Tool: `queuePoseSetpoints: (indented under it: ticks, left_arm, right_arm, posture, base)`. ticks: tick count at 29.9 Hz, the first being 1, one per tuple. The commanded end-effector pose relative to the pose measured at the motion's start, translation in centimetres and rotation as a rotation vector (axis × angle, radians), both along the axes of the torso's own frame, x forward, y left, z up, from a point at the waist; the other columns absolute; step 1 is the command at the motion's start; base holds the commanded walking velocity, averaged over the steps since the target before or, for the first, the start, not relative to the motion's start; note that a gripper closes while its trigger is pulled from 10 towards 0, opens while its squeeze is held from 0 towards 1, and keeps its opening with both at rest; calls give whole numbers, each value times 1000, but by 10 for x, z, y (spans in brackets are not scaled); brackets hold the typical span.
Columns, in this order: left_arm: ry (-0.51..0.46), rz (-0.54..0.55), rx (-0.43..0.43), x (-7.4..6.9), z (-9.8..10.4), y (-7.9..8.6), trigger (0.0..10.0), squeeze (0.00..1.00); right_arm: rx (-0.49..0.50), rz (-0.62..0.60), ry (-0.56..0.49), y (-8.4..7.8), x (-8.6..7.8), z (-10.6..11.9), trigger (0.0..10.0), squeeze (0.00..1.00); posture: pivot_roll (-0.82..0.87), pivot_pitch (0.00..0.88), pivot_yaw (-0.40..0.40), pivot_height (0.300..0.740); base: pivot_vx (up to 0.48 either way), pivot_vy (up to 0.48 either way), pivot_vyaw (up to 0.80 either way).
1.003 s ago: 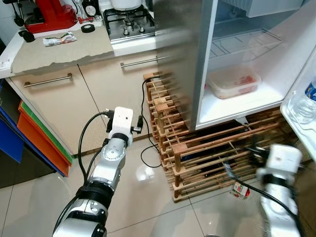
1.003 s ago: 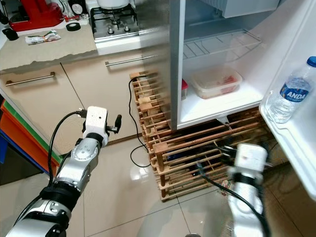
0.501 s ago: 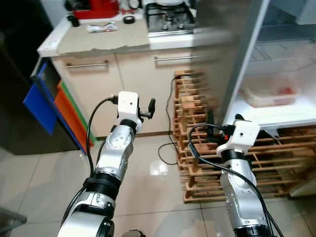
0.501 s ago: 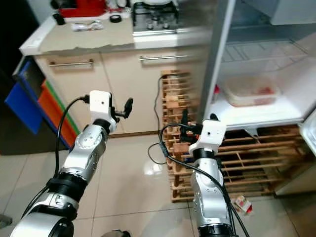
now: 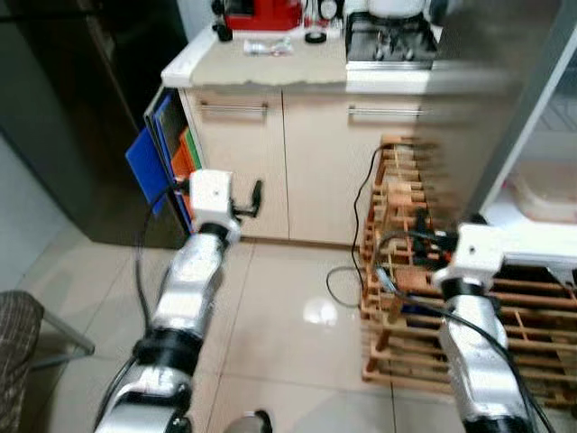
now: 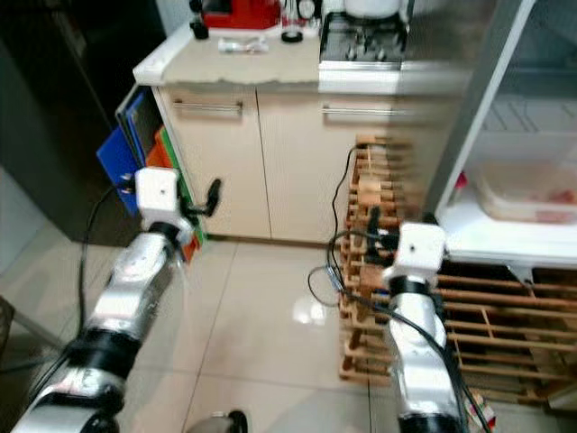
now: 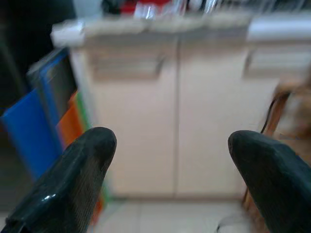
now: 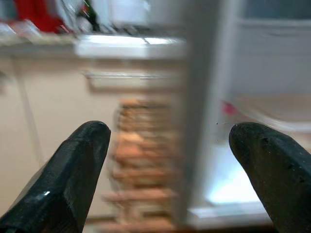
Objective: Restocking fridge
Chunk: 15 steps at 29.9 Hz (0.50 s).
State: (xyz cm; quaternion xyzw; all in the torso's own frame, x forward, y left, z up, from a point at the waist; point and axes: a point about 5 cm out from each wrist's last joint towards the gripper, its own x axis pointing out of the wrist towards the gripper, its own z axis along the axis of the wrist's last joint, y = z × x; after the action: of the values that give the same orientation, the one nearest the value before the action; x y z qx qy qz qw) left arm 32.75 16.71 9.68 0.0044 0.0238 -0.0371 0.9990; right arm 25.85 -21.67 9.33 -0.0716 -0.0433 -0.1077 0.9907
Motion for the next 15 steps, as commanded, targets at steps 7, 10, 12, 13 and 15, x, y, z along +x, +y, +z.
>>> queuePoseSetpoints:
  ticks: [7,10,12,13,15]
  left_arm:
    - [-17,-125,-61,-14,0,-12,10000,0]
    - [-68,-146,-100,-14,10,-21,10000,0]
    - [-76,-121,-157,-16,16,-26,10000,0]
    - [-82,-112,-154,-17,18,-27,10000,0]
    - [-83,-121,-160,-12,18,-31,10000,0]
  right_arm:
    - [-47,-60,15,-17,-18,-6,10000,0]
    - [-38,-33,21,-8,-19,-8,10000,0]
    - [-28,9,32,1,-22,-10,10000,0]
    - [-21,22,33,4,-23,-11,10000,0]
    - [19,26,31,6,-22,-13,10000,0]
  posture:
    - [-17,12,5,740]
    - [-11,6,-6,740]
    - [-20,18,-28,740]
    - [-20,20,-30,740]
    - [-26,22,-27,740]
  base:
    - [0,0,0]
    - [0,0,0]
    - [296,379,0]
    - [296,379,0]
    - [313,364,0]
